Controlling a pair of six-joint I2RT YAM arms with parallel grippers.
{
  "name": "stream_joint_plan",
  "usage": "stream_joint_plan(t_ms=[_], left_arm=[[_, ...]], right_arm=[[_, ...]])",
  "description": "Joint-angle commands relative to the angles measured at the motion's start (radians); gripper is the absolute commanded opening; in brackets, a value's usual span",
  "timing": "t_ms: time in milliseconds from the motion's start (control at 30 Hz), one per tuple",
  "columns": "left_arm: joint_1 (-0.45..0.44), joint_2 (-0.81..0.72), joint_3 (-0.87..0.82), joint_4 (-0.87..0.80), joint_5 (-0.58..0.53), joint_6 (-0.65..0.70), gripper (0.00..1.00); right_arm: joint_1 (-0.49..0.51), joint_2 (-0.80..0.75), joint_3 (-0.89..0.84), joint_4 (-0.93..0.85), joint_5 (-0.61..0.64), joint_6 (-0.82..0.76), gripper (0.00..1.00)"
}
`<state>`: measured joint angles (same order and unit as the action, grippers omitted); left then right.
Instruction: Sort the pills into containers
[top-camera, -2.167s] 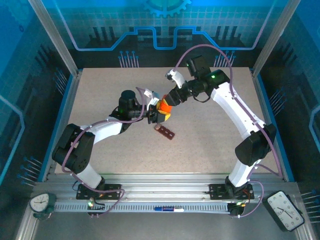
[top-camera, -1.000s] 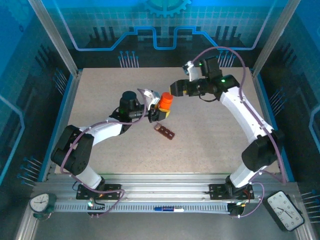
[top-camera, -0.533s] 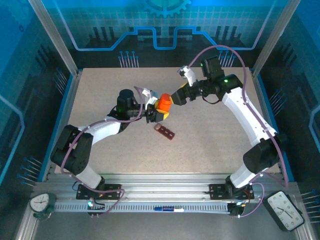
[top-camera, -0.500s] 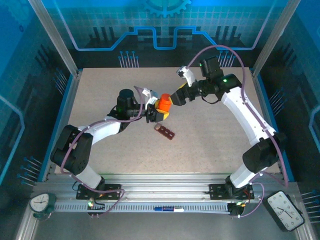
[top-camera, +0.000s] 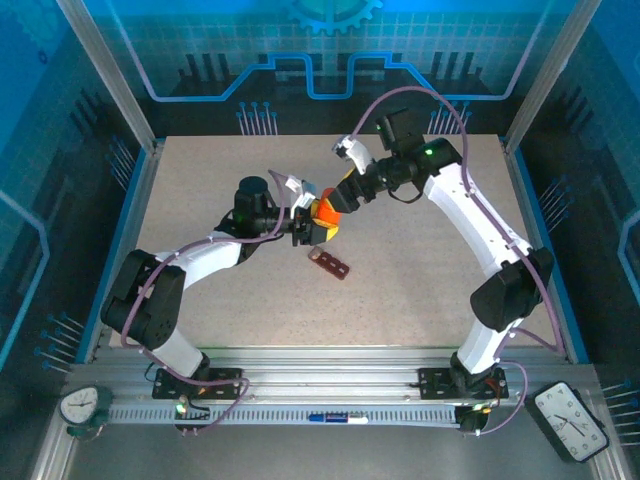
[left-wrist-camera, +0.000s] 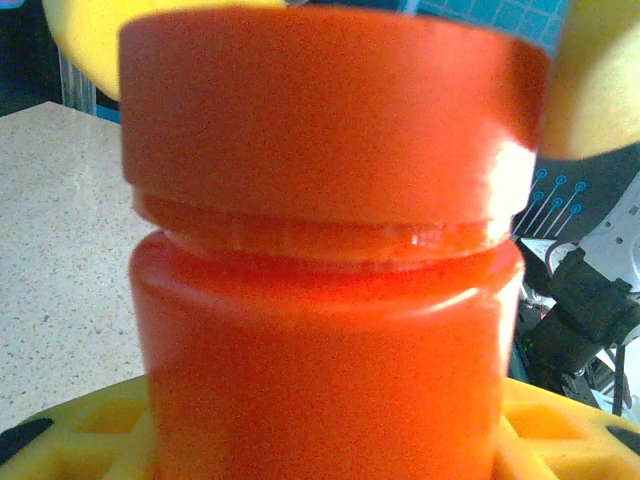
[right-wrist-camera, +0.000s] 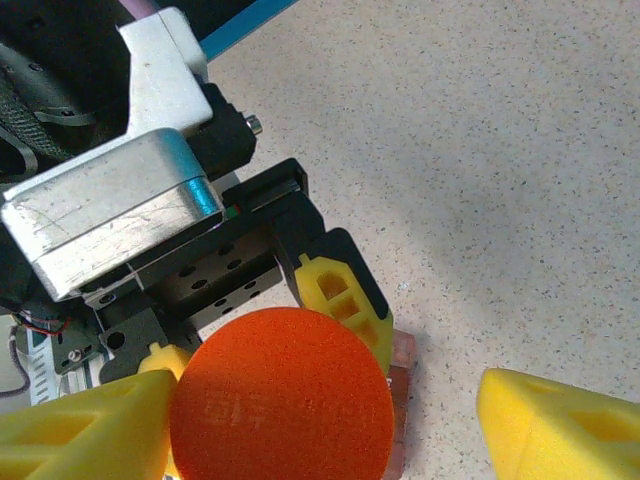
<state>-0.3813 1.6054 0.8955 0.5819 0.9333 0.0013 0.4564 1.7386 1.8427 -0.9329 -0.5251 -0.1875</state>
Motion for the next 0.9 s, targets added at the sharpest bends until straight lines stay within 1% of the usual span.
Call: stream_joint_plan(t_ms=[0,100,233,300,400,467,567,633,667,733,800,867], left_arm=[[0.009,-0.005,0.031,0.003,0.036,0.013,0.0],[0.009,-0.004,0.033,0.003,0.035,0.015,0.0],[0.009,0.001,0.039,0.008,0.032,0.014,0.0],[0.009,0.002,0.039,0.012,0.025,0.014,0.0],[0.009,0.0,0.039,0.021,0.0,0.016,0.0],[0.007,-0.005,0.034,0.034,-0.035,0.02,0.0],[0.003,-0.02,0.02,0.046,-0.133,0.051,0.0],[-0.011,-0.038,0.006,0.05,-0.247,0.099,0.0],[-0.018,-0.043,0.0,0.053,-0.299,0.12,0.0],[-0.037,-0.044,-0.01,0.078,-0.398,0.148,0.0],[-0.049,-0.036,-0.017,0.12,-0.452,0.154,0.0],[-0.052,-0.024,-0.018,0.145,-0.468,0.145,0.0]], right_arm=[[0.018,0.016,0.027,-0.044,-0.013,-0.021,0.73],[0.02,0.025,0.024,-0.048,-0.019,-0.021,0.66],[0.024,0.028,0.012,-0.051,-0.019,-0.015,0.51],[0.023,0.022,-0.004,-0.036,-0.007,0.003,0.46],[0.024,0.022,-0.018,-0.015,0.03,0.07,0.4],[0.023,0.022,-0.032,0.004,0.062,0.142,0.39],[0.032,0.019,-0.063,0.047,0.146,0.307,0.36],[0.049,0.013,-0.102,0.092,0.225,0.434,0.36],[0.057,0.008,-0.129,0.126,0.244,0.48,0.36],[0.078,-0.007,-0.196,0.222,0.309,0.573,0.37],[0.079,-0.007,-0.243,0.3,0.323,0.641,0.37],[0.076,-0.003,-0.268,0.354,0.32,0.683,0.37]])
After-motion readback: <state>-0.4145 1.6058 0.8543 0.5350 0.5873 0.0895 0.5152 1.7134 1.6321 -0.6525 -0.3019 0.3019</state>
